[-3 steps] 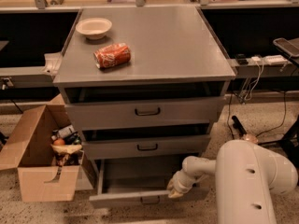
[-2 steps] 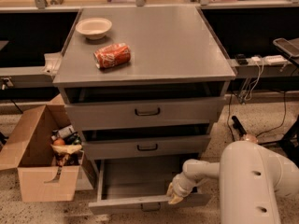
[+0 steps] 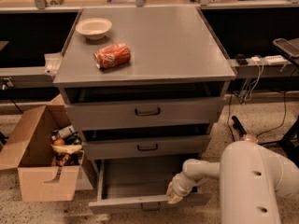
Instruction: Open bottom drawer
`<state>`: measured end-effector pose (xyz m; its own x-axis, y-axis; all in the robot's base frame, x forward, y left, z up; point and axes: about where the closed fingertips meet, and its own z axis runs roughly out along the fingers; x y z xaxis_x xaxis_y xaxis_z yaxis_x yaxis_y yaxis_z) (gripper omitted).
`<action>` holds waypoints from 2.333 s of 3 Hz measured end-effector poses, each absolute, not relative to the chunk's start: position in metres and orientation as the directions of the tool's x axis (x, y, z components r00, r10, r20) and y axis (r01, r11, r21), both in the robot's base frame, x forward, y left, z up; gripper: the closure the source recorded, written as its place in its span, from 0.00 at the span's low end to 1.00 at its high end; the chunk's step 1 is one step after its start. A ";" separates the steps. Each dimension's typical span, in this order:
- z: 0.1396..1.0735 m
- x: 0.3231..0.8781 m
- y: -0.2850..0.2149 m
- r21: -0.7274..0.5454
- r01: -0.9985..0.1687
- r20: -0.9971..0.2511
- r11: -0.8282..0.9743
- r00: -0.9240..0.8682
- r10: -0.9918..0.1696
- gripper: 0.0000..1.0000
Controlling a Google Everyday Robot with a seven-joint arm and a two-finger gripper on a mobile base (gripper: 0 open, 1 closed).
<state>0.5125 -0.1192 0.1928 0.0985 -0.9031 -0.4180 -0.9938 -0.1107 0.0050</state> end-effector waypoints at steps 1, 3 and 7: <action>0.193 0.513 -0.119 0.005 -0.994 -0.418 -0.111 0.099 -0.903 0.27; 0.191 0.511 -0.120 0.010 -0.993 -0.419 -0.115 0.100 -0.903 0.00; 0.157 0.448 -0.162 0.123 -0.987 -0.362 -0.104 0.053 -0.930 0.40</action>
Offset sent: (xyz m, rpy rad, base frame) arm 0.0000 0.0000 0.0000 0.0000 0.0000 0.0000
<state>0.4483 -0.1622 0.1574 0.0531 -0.9305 -0.3624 -0.9868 -0.1045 0.1235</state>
